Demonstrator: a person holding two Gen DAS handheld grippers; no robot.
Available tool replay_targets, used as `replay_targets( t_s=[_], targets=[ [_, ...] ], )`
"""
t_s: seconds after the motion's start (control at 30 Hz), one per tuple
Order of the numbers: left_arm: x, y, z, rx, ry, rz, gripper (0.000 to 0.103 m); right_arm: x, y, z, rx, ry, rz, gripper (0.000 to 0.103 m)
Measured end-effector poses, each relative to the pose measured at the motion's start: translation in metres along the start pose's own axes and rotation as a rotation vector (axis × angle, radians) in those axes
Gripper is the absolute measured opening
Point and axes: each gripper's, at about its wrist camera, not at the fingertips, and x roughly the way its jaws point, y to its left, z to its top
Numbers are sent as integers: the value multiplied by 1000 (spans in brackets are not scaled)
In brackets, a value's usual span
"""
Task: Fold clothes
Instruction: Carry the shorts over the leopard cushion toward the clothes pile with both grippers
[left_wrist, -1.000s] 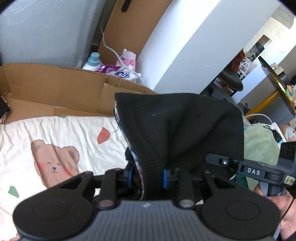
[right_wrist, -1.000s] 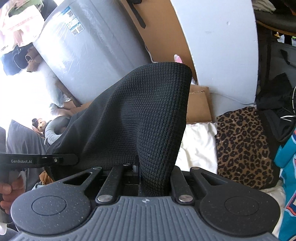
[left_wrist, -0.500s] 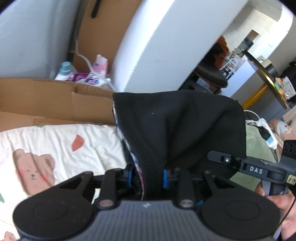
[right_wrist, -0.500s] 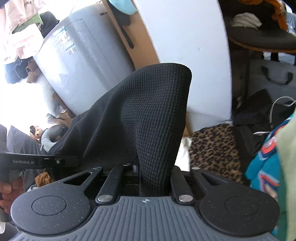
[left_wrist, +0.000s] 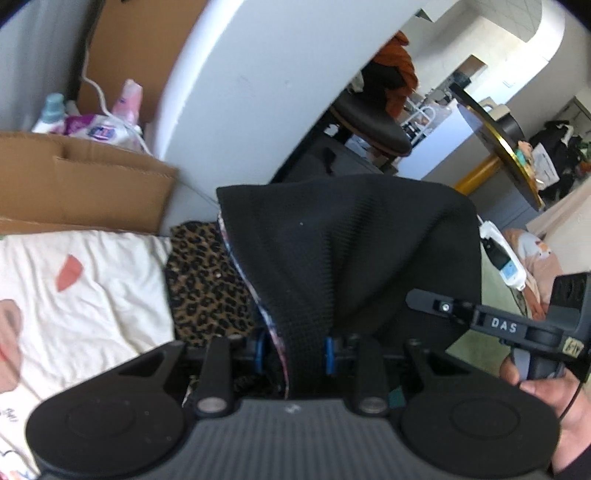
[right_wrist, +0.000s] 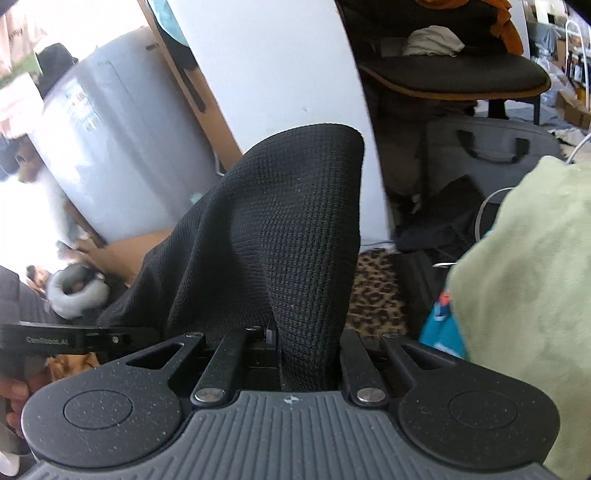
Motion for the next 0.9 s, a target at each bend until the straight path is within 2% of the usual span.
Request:
replay_targets(
  t_s=[0.13, 0.43, 0.9],
  targets=[
    [24, 7, -8, 31, 10, -41, 31, 15, -11, -7, -45, 27, -53, 8],
    [57, 30, -26, 32, 1, -82, 31, 52, -26, -23, -104, 55, -99, 8],
    [125, 69, -32, -80, 6, -79, 31, 130, -62, -28, -130, 103, -158, 8]
  ],
)
